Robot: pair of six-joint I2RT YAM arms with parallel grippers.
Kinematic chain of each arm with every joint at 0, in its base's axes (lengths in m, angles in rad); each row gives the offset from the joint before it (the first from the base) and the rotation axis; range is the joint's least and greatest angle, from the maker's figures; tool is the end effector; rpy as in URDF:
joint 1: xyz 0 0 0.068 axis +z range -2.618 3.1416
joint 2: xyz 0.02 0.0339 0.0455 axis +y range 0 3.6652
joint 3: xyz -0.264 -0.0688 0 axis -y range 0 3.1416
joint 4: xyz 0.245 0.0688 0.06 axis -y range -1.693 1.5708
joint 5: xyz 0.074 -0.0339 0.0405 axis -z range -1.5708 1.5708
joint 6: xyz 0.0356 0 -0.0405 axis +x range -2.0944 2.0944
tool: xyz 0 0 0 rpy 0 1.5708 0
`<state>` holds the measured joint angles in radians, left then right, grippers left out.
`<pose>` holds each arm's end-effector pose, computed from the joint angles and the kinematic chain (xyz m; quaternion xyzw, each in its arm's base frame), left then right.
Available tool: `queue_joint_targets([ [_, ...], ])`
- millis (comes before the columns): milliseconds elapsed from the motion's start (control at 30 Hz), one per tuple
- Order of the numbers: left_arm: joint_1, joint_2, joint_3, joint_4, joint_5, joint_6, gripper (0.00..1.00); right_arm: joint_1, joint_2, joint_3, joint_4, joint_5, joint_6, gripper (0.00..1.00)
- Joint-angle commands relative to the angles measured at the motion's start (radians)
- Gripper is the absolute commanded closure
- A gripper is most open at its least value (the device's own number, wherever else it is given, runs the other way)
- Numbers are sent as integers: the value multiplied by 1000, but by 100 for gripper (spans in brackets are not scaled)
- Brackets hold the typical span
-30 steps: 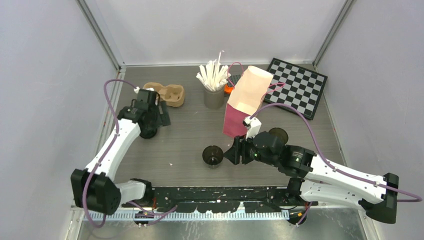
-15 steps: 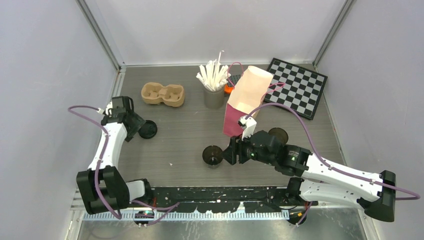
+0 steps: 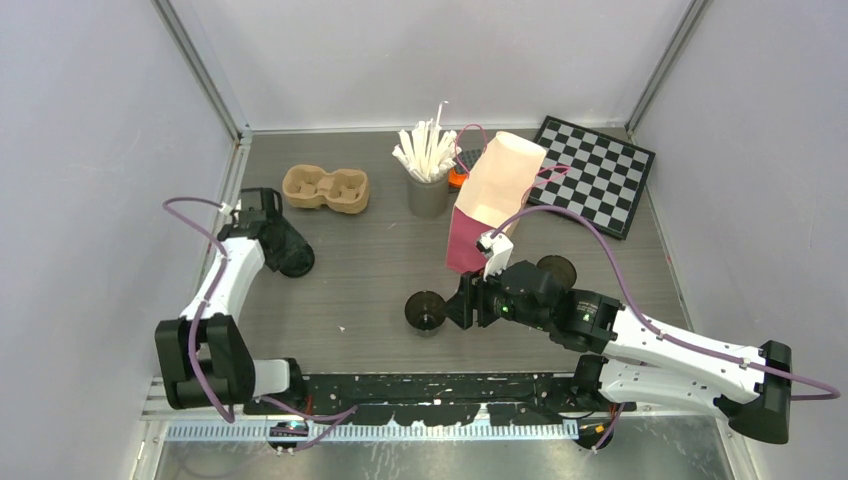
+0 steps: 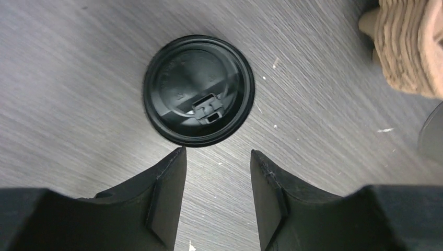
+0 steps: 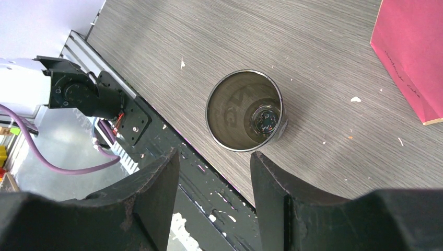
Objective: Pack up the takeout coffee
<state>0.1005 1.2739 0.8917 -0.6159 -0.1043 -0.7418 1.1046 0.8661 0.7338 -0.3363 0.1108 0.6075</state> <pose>0.2501 0.0289 0.2383 -0.4051 0.8683 -0.0414 0.2834 0.0922 0.1745 0.2924 -0.1812 0.8316 0.3639 0.3783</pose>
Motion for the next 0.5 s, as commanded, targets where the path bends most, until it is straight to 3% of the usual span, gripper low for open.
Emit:
queue_joint_targets([
  [0, -73, 79, 77, 56, 14, 137, 51, 6, 3, 10, 39, 13, 11, 43],
  [200, -92, 213, 160, 24, 9, 167, 59, 6, -13, 19, 10, 20, 5, 43],
  [467, -91, 271, 165, 41, 19, 203, 61, 5, -14, 26, 10, 41, -5, 43],
])
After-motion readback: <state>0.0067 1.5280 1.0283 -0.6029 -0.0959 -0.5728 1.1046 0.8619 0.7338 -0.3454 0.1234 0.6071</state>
